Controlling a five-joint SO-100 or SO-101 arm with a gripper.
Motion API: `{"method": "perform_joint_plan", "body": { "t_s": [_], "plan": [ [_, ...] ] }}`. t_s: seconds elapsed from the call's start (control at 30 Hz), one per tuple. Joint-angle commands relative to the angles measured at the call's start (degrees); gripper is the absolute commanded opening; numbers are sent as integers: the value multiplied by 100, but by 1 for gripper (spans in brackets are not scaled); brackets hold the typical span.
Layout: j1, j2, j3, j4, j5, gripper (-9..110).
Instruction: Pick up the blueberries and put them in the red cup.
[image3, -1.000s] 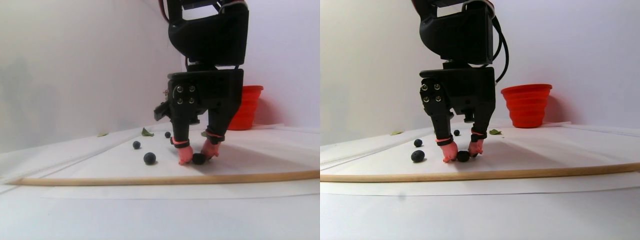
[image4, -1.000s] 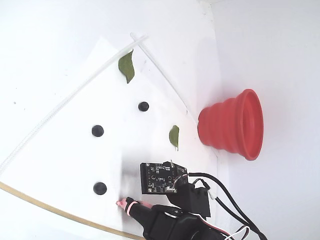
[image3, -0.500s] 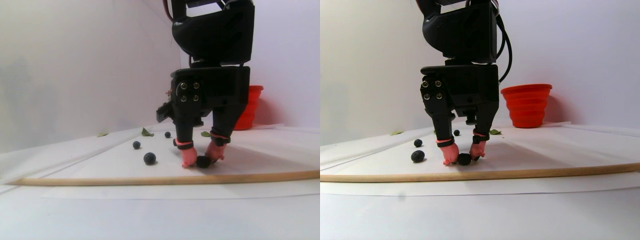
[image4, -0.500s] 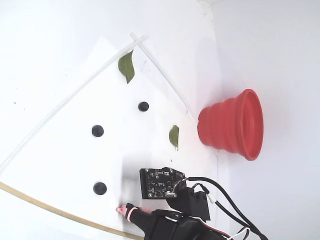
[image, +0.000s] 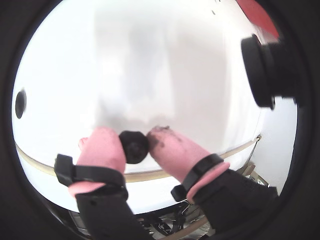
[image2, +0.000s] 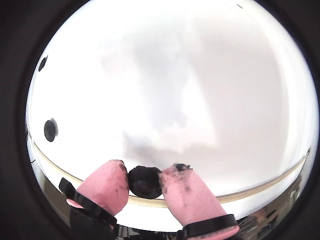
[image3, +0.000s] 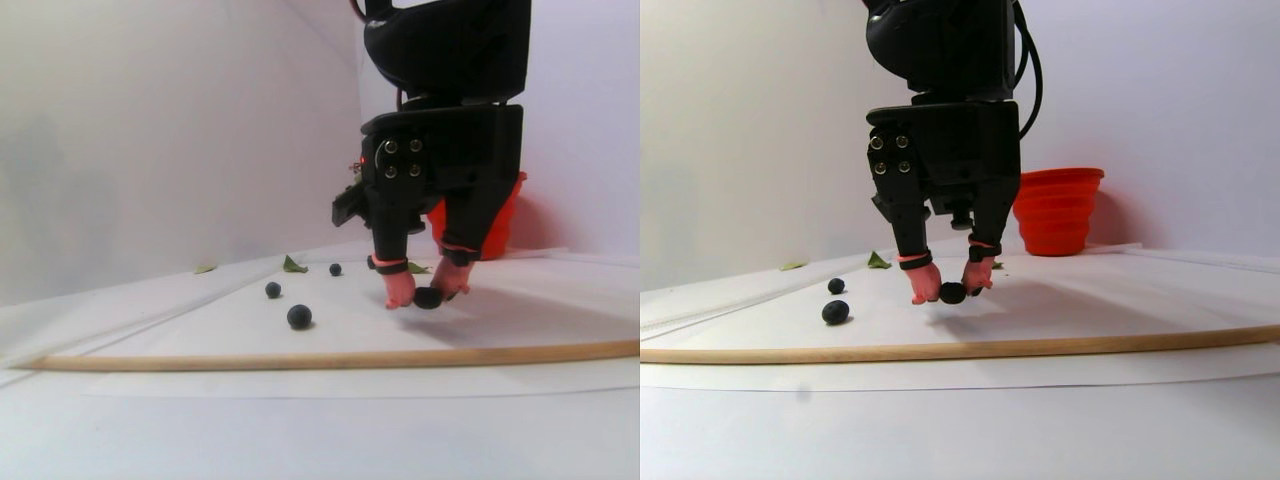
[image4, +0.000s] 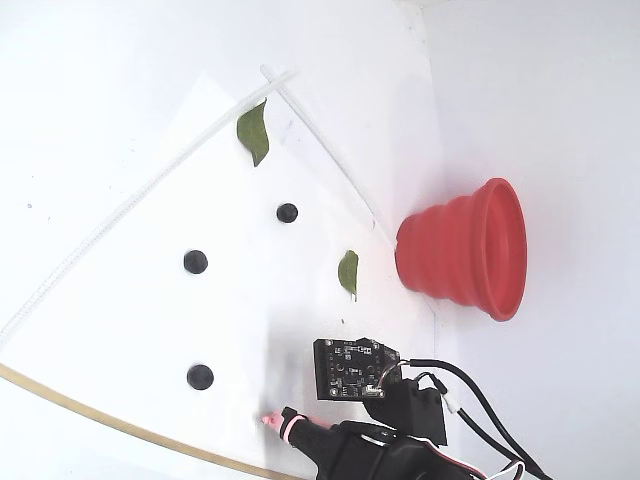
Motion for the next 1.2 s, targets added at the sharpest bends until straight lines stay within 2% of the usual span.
{"method": "perform_joint_plan", "body": {
  "t_s": [0.0,1.17],
  "plan": [
    [105,650,-422,35,-62,12],
    [624,1450,-1626,264,97,12]
  ]
}}
